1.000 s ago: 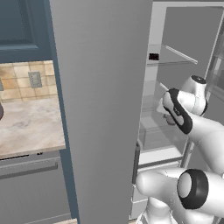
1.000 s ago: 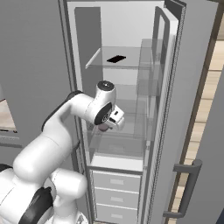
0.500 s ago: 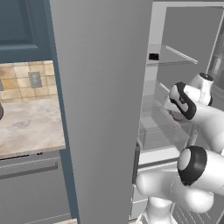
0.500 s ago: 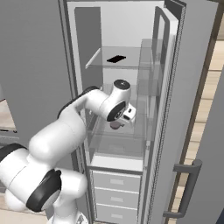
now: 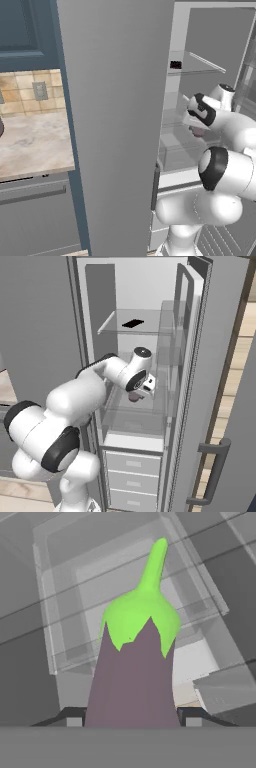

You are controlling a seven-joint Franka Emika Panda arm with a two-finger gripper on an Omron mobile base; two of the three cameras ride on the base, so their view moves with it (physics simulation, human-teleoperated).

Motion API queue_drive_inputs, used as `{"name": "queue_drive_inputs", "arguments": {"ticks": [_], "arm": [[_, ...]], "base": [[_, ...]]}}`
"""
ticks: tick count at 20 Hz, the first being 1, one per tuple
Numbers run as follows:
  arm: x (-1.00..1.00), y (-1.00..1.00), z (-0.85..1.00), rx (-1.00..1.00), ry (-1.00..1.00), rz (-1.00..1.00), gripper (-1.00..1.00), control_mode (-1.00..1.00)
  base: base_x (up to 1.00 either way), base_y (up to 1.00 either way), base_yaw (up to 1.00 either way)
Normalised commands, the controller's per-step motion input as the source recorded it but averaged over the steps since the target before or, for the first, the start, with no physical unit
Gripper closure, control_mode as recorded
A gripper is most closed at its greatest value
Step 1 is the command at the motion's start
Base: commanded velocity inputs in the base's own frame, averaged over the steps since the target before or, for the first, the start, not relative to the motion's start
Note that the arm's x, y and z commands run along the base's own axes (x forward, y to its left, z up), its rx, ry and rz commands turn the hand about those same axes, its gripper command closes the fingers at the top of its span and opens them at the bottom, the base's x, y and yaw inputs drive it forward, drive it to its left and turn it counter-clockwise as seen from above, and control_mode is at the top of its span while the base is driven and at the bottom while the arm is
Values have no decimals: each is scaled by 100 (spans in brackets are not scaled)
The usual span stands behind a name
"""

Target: Place the sweet potato and eggplant inside the fridge drawer. Close the drawer after placing the vegetables.

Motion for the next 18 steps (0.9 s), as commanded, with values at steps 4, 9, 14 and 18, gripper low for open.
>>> {"name": "queue_drive_inputs", "arguments": {"ticks": [4, 9, 14, 18], "arm": [[29, 11, -46, -1, 0, 0, 100, -100], [37, 4, -36, 0, 0, 0, 100, -100], [33, 3, -27, 0, 0, 0, 100, -100], [4, 0, -30, 0, 0, 2, 100, -100]], "base": [[0, 0, 0], [0, 0, 0], [0, 0, 0], [0, 0, 0]]}}
